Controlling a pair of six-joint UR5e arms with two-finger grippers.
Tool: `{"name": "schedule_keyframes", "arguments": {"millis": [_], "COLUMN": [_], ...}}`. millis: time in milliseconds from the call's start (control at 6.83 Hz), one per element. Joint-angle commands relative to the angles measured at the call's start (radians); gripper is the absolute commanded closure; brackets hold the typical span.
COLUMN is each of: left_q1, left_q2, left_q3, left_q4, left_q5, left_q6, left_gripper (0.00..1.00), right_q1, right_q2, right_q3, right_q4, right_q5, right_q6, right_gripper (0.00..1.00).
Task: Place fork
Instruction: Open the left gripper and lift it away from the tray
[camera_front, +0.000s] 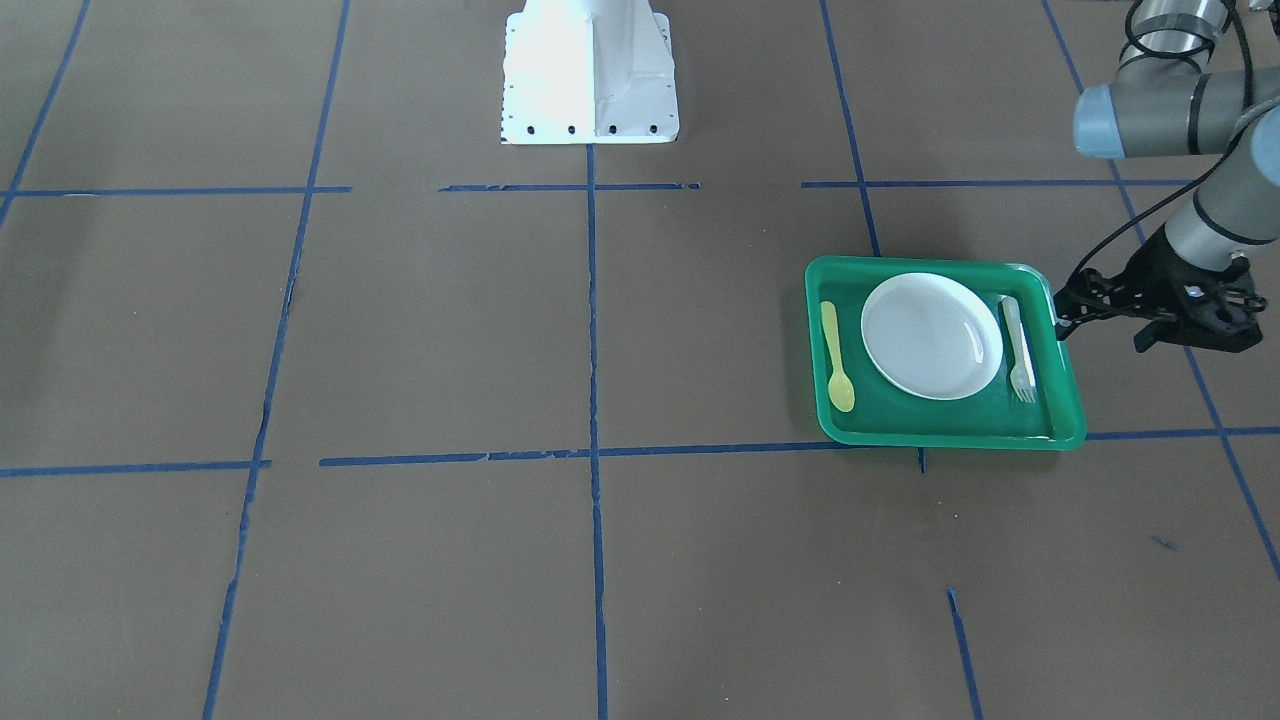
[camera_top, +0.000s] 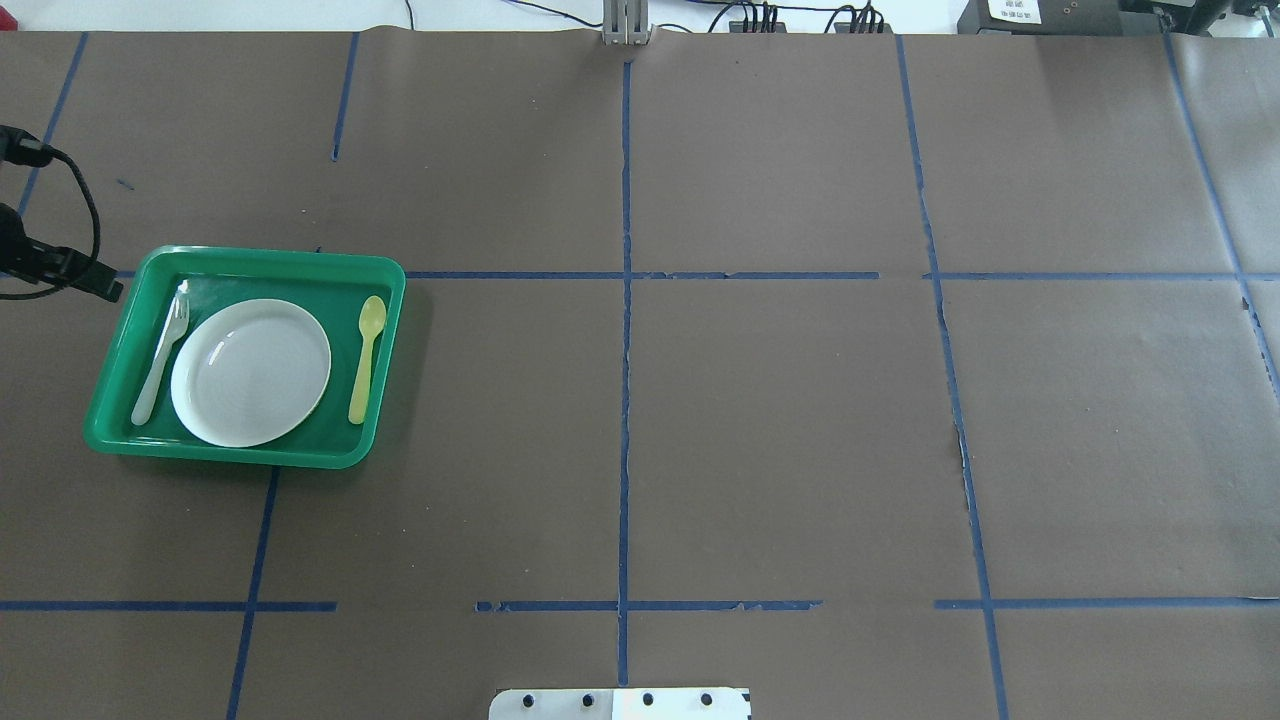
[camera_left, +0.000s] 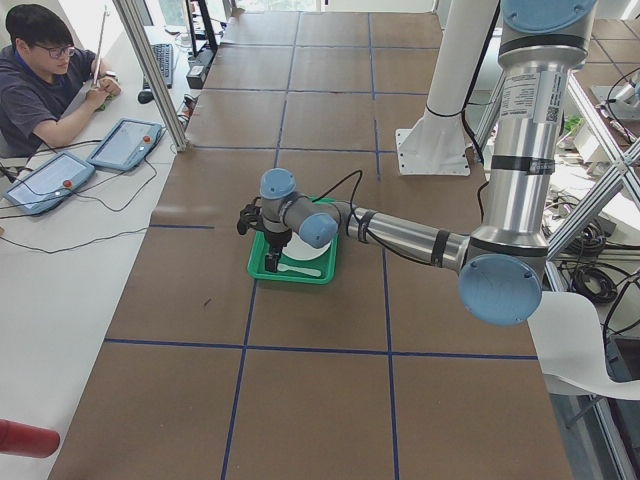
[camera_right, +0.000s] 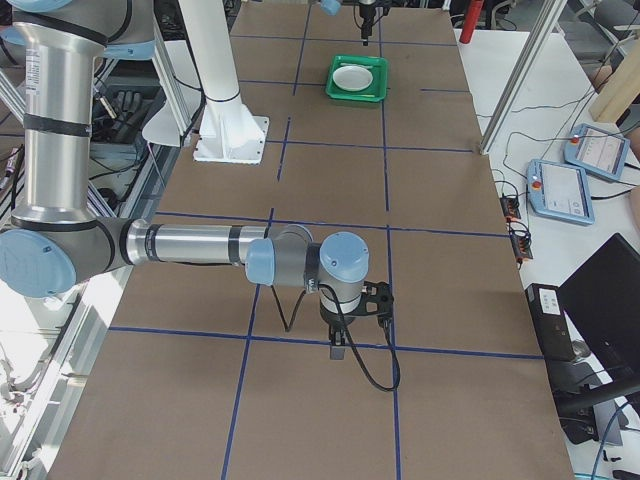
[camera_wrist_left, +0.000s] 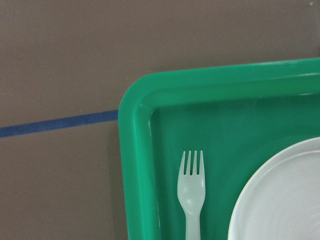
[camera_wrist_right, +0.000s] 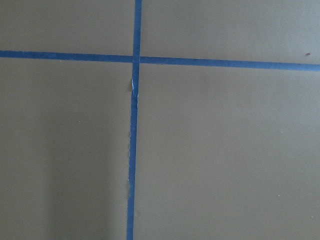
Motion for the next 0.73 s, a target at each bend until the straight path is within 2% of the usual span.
{"name": "schedule_keyframes", "arguments": {"millis": [0,146,293,439,585], "left_q1": [-0.145,-0.240,-0.294,-0.381,-0.413], "left_q2": [-0.030,-0.019,-0.004,0.045,0.061], "left_q3": [-0.031,-0.019,0.002,0.075,0.116], "left_q4": [0.168,0.193,0.216,0.215,0.222], "left_q5": [-0.017,-0.018,-0.041,-0.157,-0.188], "left_q6": [0.389,0.587,0.665,0.697,0.684], "left_gripper": [0.00,0.00,0.00,0.00,0.00], "right_q1": [0.000,0.000,0.000,0.000,0.000], "right_q2": [0.000,0.000,0.000,0.000,0.000], "right_q3": [0.000,0.000,0.000,0.000,0.000], "right_q4": [0.000,0.000,0.000,0.000,0.000], "right_q5": [0.000,0.000,0.000,0.000,0.000], "right_q6": [-0.001,-0.001,-0.001,-0.001,-0.001], "right_gripper": [0.00,0.00,0.00,0.00,0.00]}}
